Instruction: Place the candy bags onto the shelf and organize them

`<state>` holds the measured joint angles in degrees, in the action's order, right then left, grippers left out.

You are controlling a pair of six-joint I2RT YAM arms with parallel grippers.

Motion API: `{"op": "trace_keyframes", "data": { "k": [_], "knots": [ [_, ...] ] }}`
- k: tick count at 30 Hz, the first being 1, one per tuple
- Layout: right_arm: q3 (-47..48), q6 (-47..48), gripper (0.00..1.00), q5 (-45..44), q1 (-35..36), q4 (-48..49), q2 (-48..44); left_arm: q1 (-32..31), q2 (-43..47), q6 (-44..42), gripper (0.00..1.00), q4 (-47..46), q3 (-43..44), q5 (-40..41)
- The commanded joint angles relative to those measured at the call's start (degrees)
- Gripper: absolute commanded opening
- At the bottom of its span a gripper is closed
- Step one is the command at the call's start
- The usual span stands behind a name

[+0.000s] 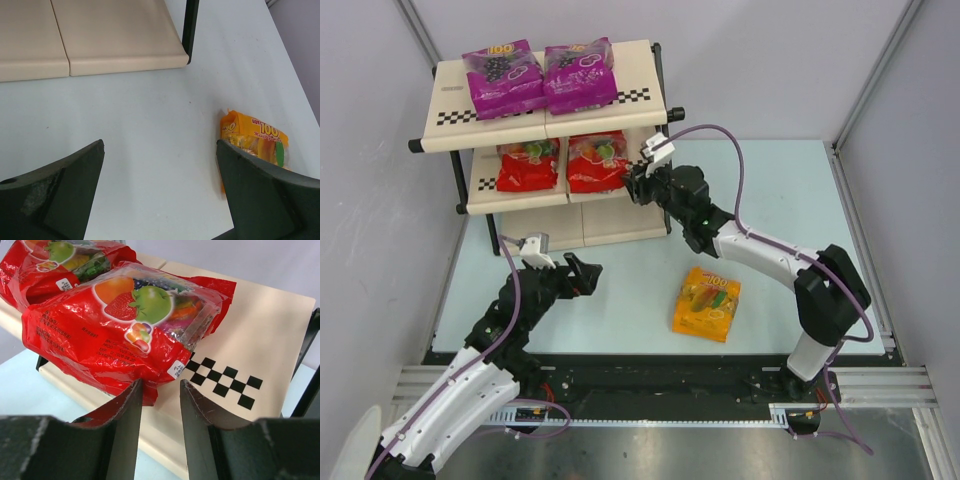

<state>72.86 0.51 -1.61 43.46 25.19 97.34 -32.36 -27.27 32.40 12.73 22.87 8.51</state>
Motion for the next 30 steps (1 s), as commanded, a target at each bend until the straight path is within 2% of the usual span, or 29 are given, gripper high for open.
{"op": "trace_keyframes", "data": {
  "k": [1, 18, 22, 30],
  "knots": [
    [3.6, -0.2, 0.41, 0.9, -0.1, 1.9, 1.8, -0.2, 0.1, -0.8, 0.98, -1.5, -0.1, -0.3],
    [10.0, 0.0, 0.41, 1.0, -0.4, 0.3, 6.3, -0.2, 0.8, -0.9, 0.98, -0.6, -0.2, 0.3],
    [8.6, 0.2, 0.41, 0.9, -0.2, -1.2, 3.7, -0.2, 1.3, -0.9, 0.98, 0.5, 0.2, 0.6],
    [-1.2, 3.0, 0.43, -5.1, 5.0, -5.1, -11.8, -0.2, 6.3, 0.9, 0.98, 4.3, 0.0, 1.0]
  ]
}}
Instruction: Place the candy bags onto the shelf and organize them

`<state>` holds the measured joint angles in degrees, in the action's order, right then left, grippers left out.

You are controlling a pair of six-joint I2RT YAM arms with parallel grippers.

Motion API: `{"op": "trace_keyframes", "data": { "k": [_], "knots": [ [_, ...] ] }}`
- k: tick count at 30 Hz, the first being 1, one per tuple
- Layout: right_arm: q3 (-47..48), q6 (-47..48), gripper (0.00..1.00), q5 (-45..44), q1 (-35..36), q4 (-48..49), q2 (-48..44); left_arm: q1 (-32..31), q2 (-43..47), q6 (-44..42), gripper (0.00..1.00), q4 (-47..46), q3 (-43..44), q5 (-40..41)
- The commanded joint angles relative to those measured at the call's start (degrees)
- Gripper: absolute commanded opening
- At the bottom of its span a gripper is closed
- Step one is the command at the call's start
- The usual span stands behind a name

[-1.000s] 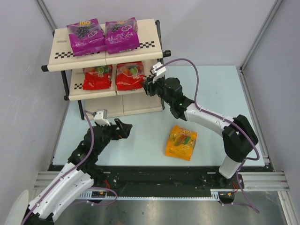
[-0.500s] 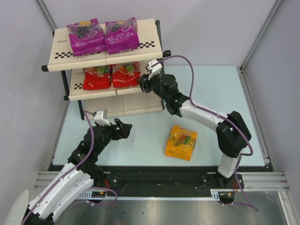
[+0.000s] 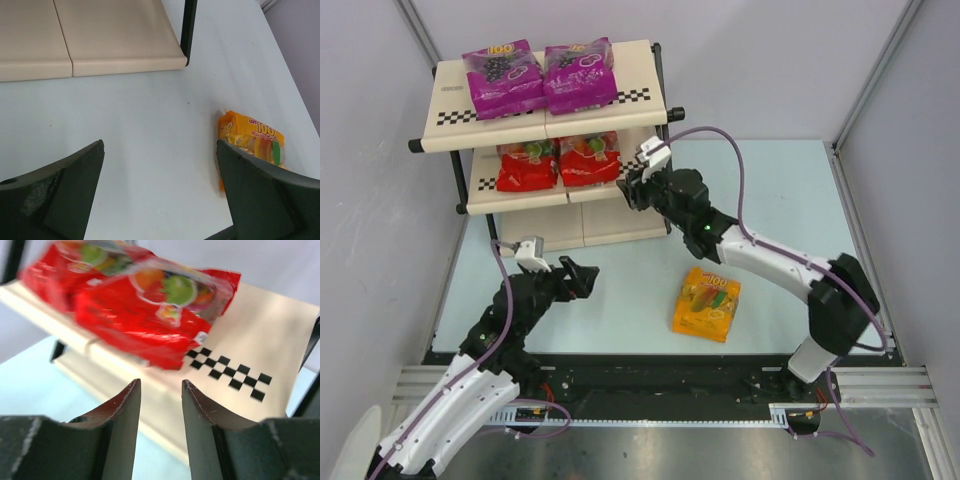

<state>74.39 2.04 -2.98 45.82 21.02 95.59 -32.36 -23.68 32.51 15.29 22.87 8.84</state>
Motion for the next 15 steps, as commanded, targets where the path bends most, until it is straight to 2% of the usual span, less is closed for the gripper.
{"op": "trace_keyframes", "data": {
  "k": [1, 3, 5, 6, 8, 9, 12, 13, 15],
  "knots": [
    [-3.7, 1.1, 0.44, -4.8, 4.2, -2.1, -11.6, -0.2, 3.4, 1.1, 0.98, 2.2, 0.1, 0.5],
    [-7.0, -0.1, 0.51, -9.3, 5.6, -6.3, -16.6, -0.2, 4.6, 1.8, 0.98, 3.6, 0.8, 0.2],
    [-10.1, -4.8, 0.53, -15.5, 7.1, -10.5, -20.6, -0.2, 4.7, 2.0, 0.98, 5.1, 1.6, -0.9],
    [-15.2, -7.5, 0.54, -17.4, 7.3, -11.5, -25.5, -0.2, 4.4, 2.1, 0.98, 5.6, 2.5, -1.3],
    [-22.1, -18.0, 0.54, -21.9, 7.4, -13.3, -31.1, -0.2, 3.3, 2.2, 0.98, 6.9, 3.6, -3.1],
    [-28.7, -22.4, 0.57, -23.5, 7.4, -14.2, -37.4, -0.2, 2.1, 1.8, 0.98, 7.1, 4.7, -3.9],
    [-37.8, -36.4, 0.7, -26.9, 7.4, -20.7, -45.8, -0.2, -0.7, 0.9, 0.98, 8.1, 6.6, -7.1],
    [-42.8, -39.4, 0.72, -27.0, 7.5, -23.3, -50.8, -0.2, -1.3, 0.4, 0.98, 8.4, 7.1, -7.6],
    [-46.6, -48.5, 0.73, -28.1, 8.6, -29.4, -55.0, -0.2, -2.1, -0.8, 0.98, 9.4, 8.1, -8.1]
  ]
}}
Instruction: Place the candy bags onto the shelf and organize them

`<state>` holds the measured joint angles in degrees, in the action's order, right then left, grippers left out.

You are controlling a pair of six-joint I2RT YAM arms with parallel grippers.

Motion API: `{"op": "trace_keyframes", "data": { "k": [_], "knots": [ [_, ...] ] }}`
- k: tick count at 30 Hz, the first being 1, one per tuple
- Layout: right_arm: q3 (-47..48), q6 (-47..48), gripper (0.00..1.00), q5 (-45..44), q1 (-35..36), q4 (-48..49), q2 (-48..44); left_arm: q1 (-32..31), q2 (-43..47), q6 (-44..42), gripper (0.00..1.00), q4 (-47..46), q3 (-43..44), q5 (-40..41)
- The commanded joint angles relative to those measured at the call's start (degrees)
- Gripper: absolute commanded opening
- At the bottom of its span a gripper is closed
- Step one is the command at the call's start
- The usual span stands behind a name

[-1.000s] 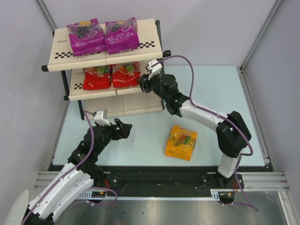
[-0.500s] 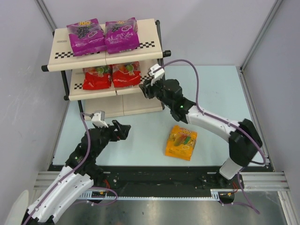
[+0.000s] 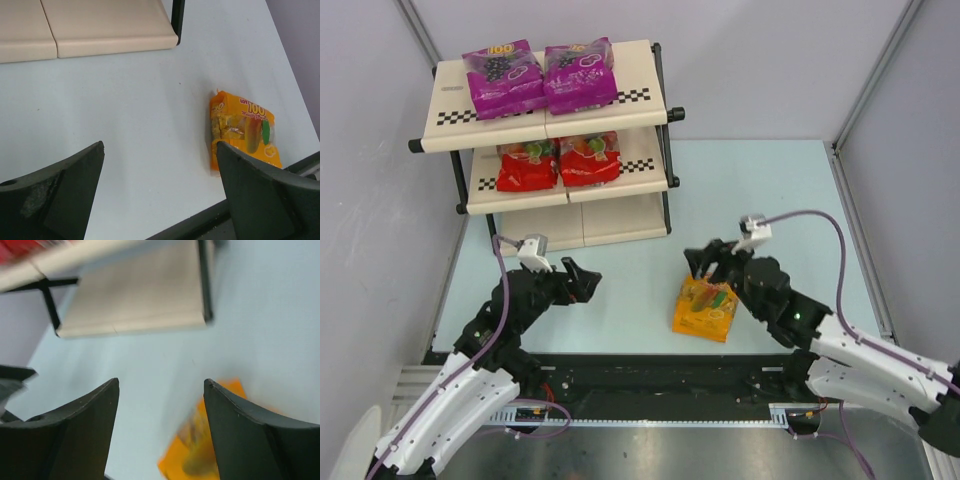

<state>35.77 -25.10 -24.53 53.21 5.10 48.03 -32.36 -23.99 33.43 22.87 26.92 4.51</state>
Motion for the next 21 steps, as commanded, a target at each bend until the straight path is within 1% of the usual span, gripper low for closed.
{"op": "trace_keyframes", "data": {
  "k": [1, 2, 3, 4, 5, 6, 8, 9, 11, 13, 16, 18, 19, 20, 21],
  "knots": [
    [-10.3, -25.0, 0.73, -7.3, 1.7, -16.2, -11.4, -0.2, -2.0, -1.9, 0.98, 2.0, 4.3, -3.8],
    [-11.5, -28.2, 0.74, -8.8, 2.4, -21.6, -13.0, -0.2, -2.1, -2.1, 0.98, 2.2, 4.5, -3.8],
    [-12.4, -33.5, 0.74, -9.4, 3.6, -23.8, -14.9, -0.2, -1.9, -2.3, 0.98, 2.3, 4.5, -4.0],
    [-13.1, -35.6, 0.74, -9.9, 4.3, -25.9, -16.2, -0.2, -1.7, -2.4, 0.98, 1.7, 4.4, -4.0],
    [-14.1, -37.8, 0.74, -11.3, 4.8, -30.2, -18.3, -0.3, -1.6, -2.5, 0.98, 1.5, 4.1, -4.0],
    [-14.4, -41.8, 0.74, -11.9, 5.8, -32.1, -19.0, -0.2, -1.6, -2.5, 0.98, 1.4, 3.8, -4.0],
    [-14.8, -45.7, 0.75, -13.6, 6.4, -37.6, -19.6, -0.2, -1.7, -2.5, 0.98, 0.9, 3.5, -5.5],
    [-14.7, -49.7, 0.75, -14.0, 6.5, -39.4, -19.2, -0.2, -1.8, -2.5, 0.98, 0.7, 3.3, -5.8],
    [-14.8, -53.3, 0.75, -13.7, 6.6, -43.0, -17.1, -0.2, -2.0, -2.6, 0.98, 0.6, 3.4, -6.0],
    [-14.9, -55.7, 0.75, -12.0, 6.6, -43.1, -14.6, -0.2, -1.8, -2.7, 0.98, 0.6, 3.5, -6.2],
    [-15.5, -56.8, 0.74, -9.8, 7.0, -40.4, -9.1, -0.2, -1.2, -2.7, 0.98, 0.7, 3.4, -6.2],
    [-16.3, -56.5, 0.69, -9.1, 7.3, -37.2, -5.9, -0.2, -0.8, -2.7, 0.98, 0.8, 3.3, -6.3],
    [-16.5, -56.5, 0.65, -8.5, 7.7, -34.5, -5.1, -0.2, -0.4, -2.6, 0.98, 0.8, 3.3, -6.4],
    [-16.8, -55.7, 0.48, -8.4, 7.9, -33.3, -4.7, -0.2, -0.3, -2.5, 0.98, 0.8, 3.2, -6.6],
    [-17.0, -55.4, 0.35, -8.3, 8.0, -32.4, -4.4, -0.2, 0.2, -2.4, 0.98, 0.8, 3.1, -6.6]
  ]
}}
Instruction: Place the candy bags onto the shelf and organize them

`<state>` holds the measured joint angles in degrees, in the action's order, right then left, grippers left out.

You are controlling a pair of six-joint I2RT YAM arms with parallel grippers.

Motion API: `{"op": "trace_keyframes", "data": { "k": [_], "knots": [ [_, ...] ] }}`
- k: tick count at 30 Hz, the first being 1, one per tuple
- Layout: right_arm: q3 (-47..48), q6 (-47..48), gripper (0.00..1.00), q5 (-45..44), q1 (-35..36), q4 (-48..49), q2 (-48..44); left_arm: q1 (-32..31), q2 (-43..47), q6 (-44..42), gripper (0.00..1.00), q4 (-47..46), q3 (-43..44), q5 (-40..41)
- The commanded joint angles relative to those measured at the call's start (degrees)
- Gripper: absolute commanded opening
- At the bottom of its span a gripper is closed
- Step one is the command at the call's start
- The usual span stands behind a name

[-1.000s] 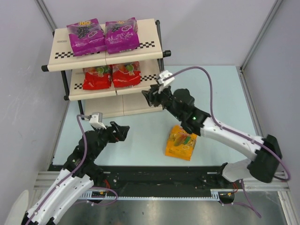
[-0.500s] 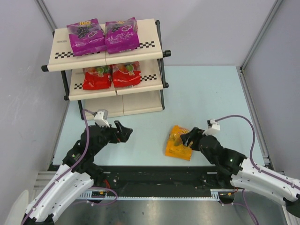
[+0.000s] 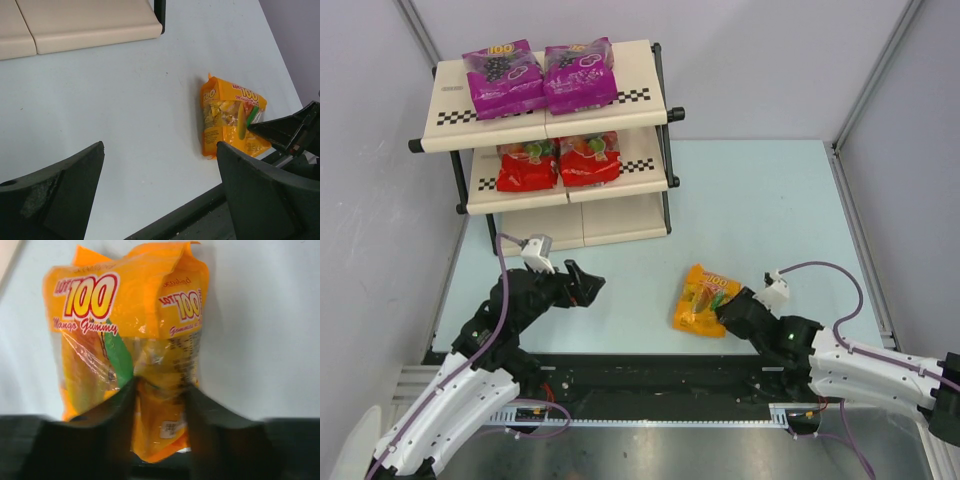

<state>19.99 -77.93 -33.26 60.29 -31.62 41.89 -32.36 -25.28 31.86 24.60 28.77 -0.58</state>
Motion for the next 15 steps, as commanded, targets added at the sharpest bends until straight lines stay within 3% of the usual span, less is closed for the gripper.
{"op": "trace_keyframes", "data": {
  "k": [1, 2, 3, 6, 7, 10, 15],
  "knots": [
    [-1.4, -2.1, 0.25, 0.2, 1.1, 6.1, 1.3, -0.2, 1.7, -0.7, 0.98, -1.0, 1.2, -1.7],
    [-1.4, 0.1, 0.06, -0.1, 1.9, 7.2, 0.7, -0.2, 2.0, -0.6, 0.98, -0.9, 1.1, -1.8],
    [-1.5, 1.8, 0.0, -0.9, 2.5, 8.3, -0.1, -0.2, 2.2, -0.5, 0.98, -0.9, 0.9, -1.8],
    [-2.1, 14.9, 0.0, -3.2, 5.9, 16.3, -4.8, -0.2, 2.8, -0.3, 0.98, -1.0, 0.6, -1.8],
    [-2.7, 19.3, 0.0, -1.5, 6.3, 23.5, -5.8, -0.2, 2.7, -0.3, 0.98, -1.2, 0.5, -1.8],
    [-3.9, 29.3, 0.0, 3.1, 6.4, 33.6, -7.4, -0.2, 2.4, -0.6, 0.98, -2.0, 0.4, -2.4],
    [-3.4, 37.1, 0.0, 8.8, 6.3, 48.7, 1.7, -0.2, 2.1, -0.5, 0.98, -2.4, 0.3, -2.9]
  ]
}}
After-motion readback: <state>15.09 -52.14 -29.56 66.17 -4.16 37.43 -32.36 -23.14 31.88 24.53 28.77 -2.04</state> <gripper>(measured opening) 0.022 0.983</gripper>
